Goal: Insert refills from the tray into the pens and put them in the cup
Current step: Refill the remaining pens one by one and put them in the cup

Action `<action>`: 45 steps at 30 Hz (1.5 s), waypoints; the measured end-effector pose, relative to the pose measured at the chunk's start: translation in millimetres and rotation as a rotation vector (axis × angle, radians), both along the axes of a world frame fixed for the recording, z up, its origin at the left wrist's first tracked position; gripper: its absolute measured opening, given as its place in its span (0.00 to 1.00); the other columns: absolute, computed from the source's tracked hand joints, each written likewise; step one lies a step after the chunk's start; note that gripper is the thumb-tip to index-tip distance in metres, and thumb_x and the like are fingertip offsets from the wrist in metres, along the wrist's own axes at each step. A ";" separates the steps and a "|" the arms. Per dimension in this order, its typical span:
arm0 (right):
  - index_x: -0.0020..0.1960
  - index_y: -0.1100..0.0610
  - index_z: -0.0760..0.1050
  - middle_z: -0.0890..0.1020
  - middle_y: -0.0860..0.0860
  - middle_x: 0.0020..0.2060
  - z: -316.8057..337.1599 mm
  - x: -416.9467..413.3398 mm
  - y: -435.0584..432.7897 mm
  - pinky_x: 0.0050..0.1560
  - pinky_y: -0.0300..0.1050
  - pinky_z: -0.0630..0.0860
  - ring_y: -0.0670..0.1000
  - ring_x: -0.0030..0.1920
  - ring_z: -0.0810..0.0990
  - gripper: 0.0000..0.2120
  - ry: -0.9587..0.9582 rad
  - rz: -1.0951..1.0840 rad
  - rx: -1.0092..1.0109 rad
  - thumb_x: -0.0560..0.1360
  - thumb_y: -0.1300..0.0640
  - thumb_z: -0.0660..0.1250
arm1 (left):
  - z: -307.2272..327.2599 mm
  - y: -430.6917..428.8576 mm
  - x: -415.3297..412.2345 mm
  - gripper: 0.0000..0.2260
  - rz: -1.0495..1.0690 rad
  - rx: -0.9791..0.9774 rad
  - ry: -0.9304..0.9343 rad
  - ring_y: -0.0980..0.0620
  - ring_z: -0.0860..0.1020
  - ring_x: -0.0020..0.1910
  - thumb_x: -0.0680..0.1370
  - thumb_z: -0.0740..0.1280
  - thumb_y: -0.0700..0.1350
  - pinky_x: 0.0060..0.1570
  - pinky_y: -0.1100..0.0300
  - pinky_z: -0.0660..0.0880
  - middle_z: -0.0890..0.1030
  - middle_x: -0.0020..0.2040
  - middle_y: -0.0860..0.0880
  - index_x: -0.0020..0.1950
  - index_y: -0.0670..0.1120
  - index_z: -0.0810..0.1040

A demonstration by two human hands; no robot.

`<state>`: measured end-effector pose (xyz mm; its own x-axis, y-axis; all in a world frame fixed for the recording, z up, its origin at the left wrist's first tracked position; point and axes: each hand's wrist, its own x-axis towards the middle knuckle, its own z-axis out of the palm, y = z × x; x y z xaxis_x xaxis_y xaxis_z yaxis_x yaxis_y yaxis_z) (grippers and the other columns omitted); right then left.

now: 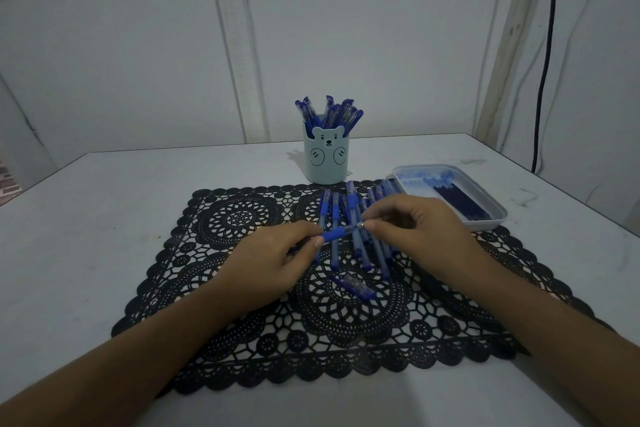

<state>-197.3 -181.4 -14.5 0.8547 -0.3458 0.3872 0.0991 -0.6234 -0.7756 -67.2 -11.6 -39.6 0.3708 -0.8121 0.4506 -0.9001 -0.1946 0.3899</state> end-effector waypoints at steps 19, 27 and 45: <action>0.41 0.47 0.71 0.77 0.47 0.30 -1.1 -2.8 4.9 0.30 0.32 0.68 0.41 0.28 0.71 0.07 0.146 0.075 -0.232 0.76 0.49 0.60 | 0.7 0.5 -3.1 0.18 -0.056 0.012 -0.047 0.57 0.73 0.35 0.76 0.52 0.57 0.33 0.65 0.69 0.77 0.35 0.56 0.54 0.52 0.77; 0.45 0.48 0.71 0.75 0.45 0.32 -1.6 -2.8 4.2 0.32 0.32 0.68 0.40 0.31 0.72 0.05 0.144 0.120 -0.232 0.76 0.48 0.60 | 0.8 0.1 -3.7 0.16 -0.073 0.000 -0.084 0.66 0.71 0.34 0.76 0.54 0.55 0.33 0.73 0.65 0.72 0.33 0.63 0.52 0.50 0.77; 0.36 0.49 0.71 0.72 0.45 0.26 -2.6 -2.1 6.3 0.30 0.34 0.66 0.42 0.27 0.69 0.11 0.174 0.101 -0.252 0.77 0.51 0.59 | 0.9 1.6 -7.3 0.12 -0.032 -0.044 -0.298 0.66 0.68 0.36 0.78 0.57 0.50 0.33 0.72 0.64 0.78 0.39 0.58 0.53 0.49 0.77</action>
